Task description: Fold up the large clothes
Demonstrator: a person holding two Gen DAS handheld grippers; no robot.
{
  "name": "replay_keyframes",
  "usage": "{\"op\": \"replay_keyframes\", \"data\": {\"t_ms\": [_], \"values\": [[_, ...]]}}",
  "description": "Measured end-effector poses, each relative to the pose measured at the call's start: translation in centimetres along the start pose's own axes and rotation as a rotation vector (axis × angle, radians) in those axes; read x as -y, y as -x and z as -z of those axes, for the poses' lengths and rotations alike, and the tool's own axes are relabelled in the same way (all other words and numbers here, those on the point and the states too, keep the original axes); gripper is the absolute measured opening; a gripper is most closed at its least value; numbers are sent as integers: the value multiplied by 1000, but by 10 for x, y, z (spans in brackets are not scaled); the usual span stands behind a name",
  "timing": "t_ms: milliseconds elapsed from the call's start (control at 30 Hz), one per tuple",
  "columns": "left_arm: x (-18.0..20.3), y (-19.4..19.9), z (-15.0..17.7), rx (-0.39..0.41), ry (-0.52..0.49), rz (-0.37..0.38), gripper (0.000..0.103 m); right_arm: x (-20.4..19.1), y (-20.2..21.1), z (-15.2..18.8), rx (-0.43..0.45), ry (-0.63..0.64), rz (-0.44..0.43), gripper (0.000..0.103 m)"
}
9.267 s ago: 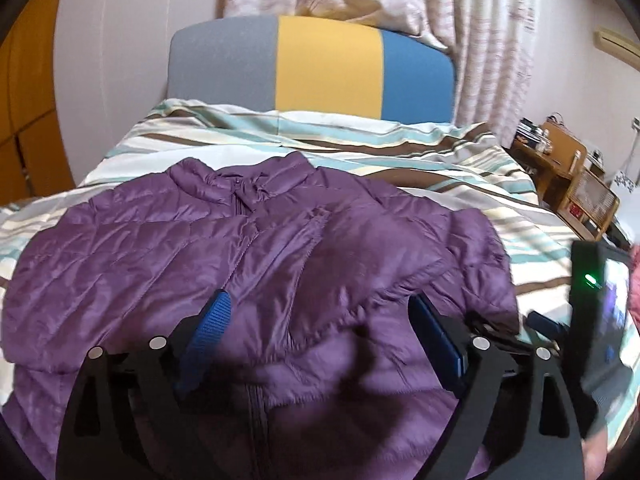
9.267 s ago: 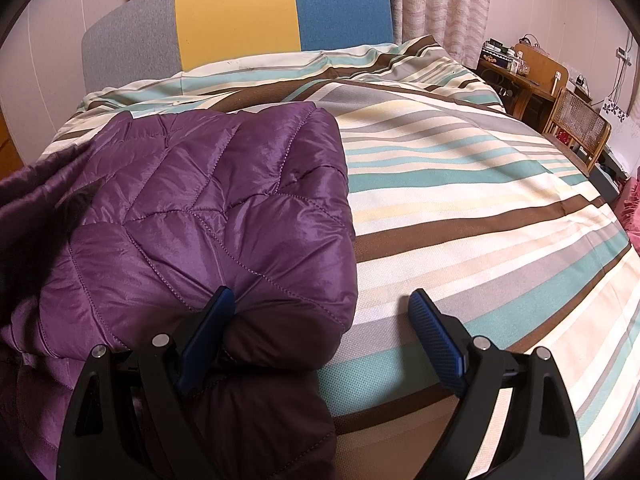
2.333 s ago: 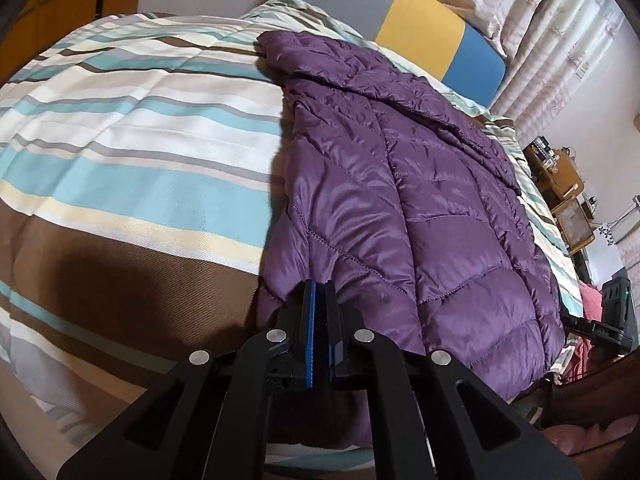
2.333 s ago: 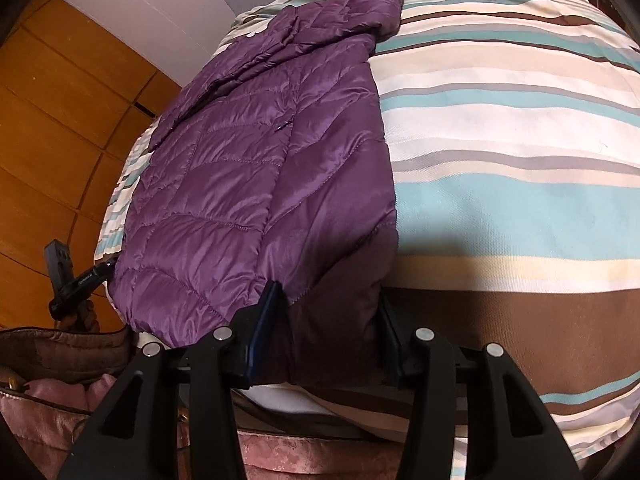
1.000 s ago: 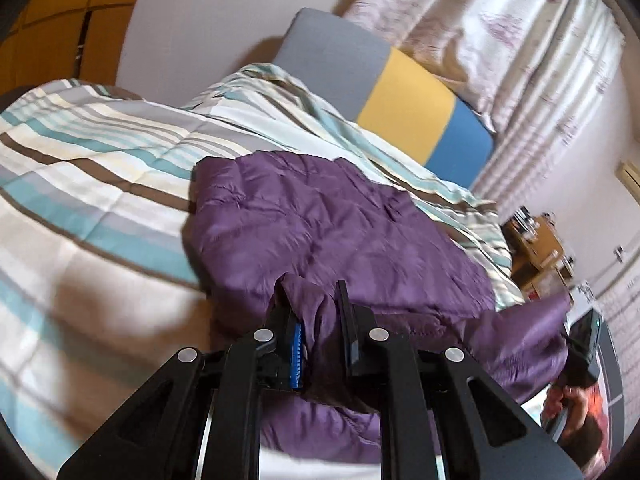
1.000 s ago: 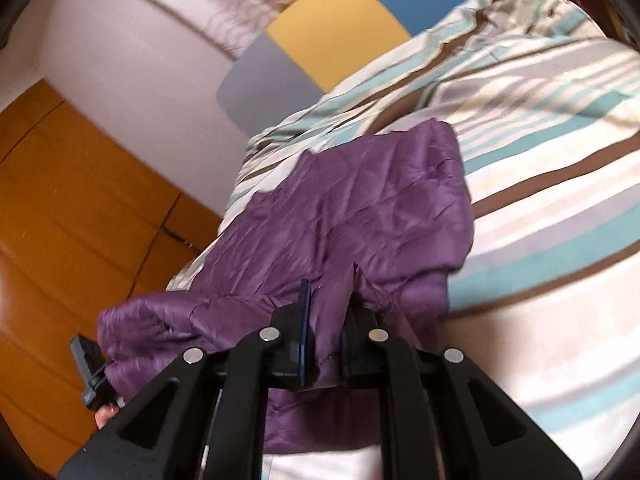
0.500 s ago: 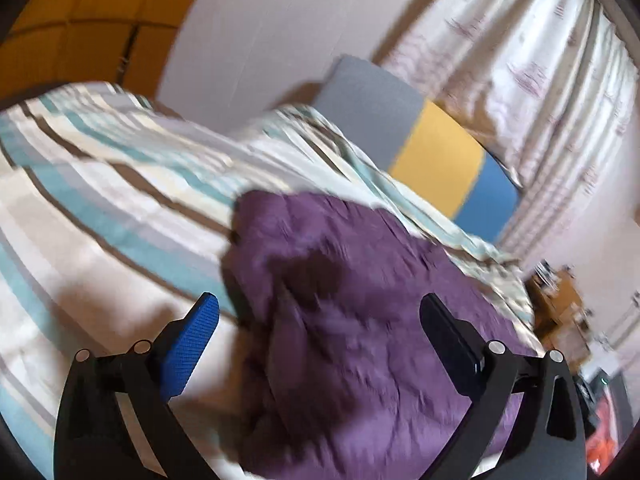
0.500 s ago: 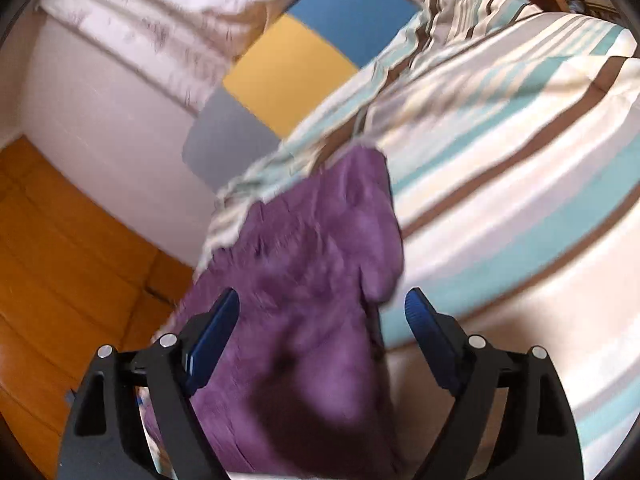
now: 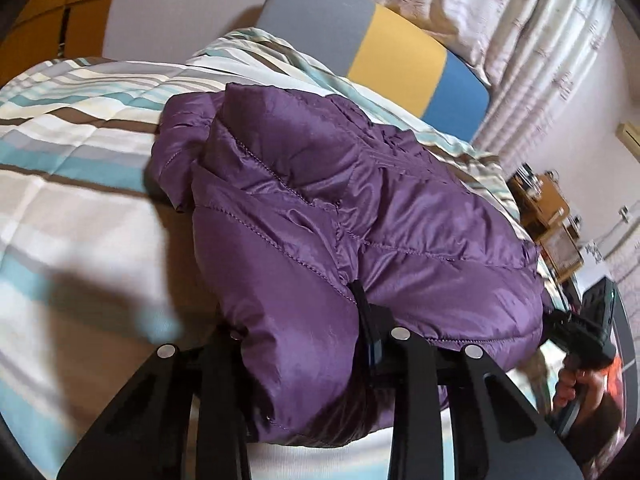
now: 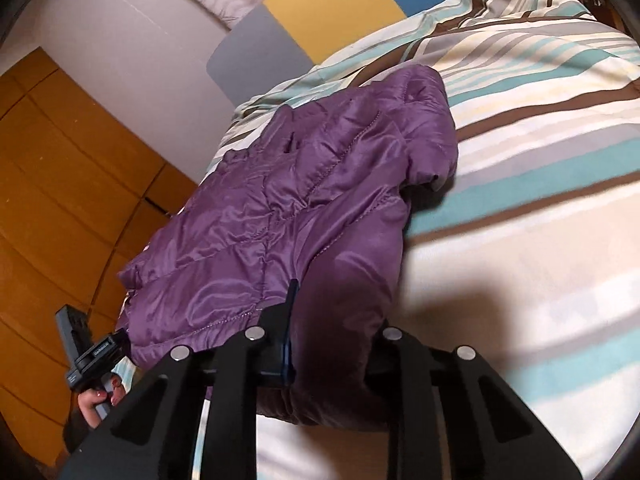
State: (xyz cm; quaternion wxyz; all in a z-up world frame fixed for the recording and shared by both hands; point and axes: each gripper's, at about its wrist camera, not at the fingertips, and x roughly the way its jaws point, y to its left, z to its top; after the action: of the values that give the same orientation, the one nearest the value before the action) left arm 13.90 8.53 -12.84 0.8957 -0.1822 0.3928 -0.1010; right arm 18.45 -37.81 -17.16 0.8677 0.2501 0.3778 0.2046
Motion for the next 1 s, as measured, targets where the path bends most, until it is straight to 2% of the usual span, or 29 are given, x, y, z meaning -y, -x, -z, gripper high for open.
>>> {"op": "replay_keyframes", "data": {"t_ms": [133, 333, 400, 467, 500, 533, 567, 600, 633, 667, 767, 833, 867, 900, 933, 967, 1000], "values": [[6, 25, 31, -28, -49, 29, 31, 0, 26, 20, -36, 31, -12, 21], [10, 62, 82, -42, -28, 77, 31, -3, 58, 57, -81, 49, -49, 21], [15, 69, 90, -39, -46, 77, 31, -3, 70, 66, -102, 68, -47, 27], [20, 76, 92, -24, -90, 44, 42, -4, 74, 61, -94, 98, -1, 42], [22, 78, 90, -16, -99, 32, 46, -4, 80, 58, -71, 121, 35, 43], [23, 81, 86, -2, -101, 30, 58, -4, 83, 52, -43, 132, 53, 44], [22, 84, 83, 15, -93, 29, 76, -3, 84, 46, -18, 133, 69, 52], [20, 87, 78, 49, -75, 15, 84, -2, 87, 38, 22, 130, 93, 57], [19, 89, 73, 77, -64, 3, 88, -3, 89, 35, 46, 134, 97, 63], [19, 87, 67, 86, -59, -3, 88, -2, 88, 29, 61, 144, 95, 65], [15, 76, 46, 101, -51, -7, 92, -10, 68, 12, 68, 179, 121, 67], [14, 65, 36, 82, -46, -22, 92, -16, 48, 2, 55, 196, 138, 68], [13, 60, 33, 76, -37, -18, 92, -17, 44, 3, 47, 197, 149, 65], [11, 55, 30, 71, -18, 16, 89, -18, 34, 0, 30, 199, 154, 59], [9, 51, 28, 56, 8, 39, 65, -20, 29, 1, 14, 205, 157, 42], [6, 48, 26, 25, 41, 48, 34, -24, 23, 2, -12, 217, 163, 29], [5, 46, 25, 4, 62, 65, 26, -29, 22, 3, -25, 231, 152, 24]]}}
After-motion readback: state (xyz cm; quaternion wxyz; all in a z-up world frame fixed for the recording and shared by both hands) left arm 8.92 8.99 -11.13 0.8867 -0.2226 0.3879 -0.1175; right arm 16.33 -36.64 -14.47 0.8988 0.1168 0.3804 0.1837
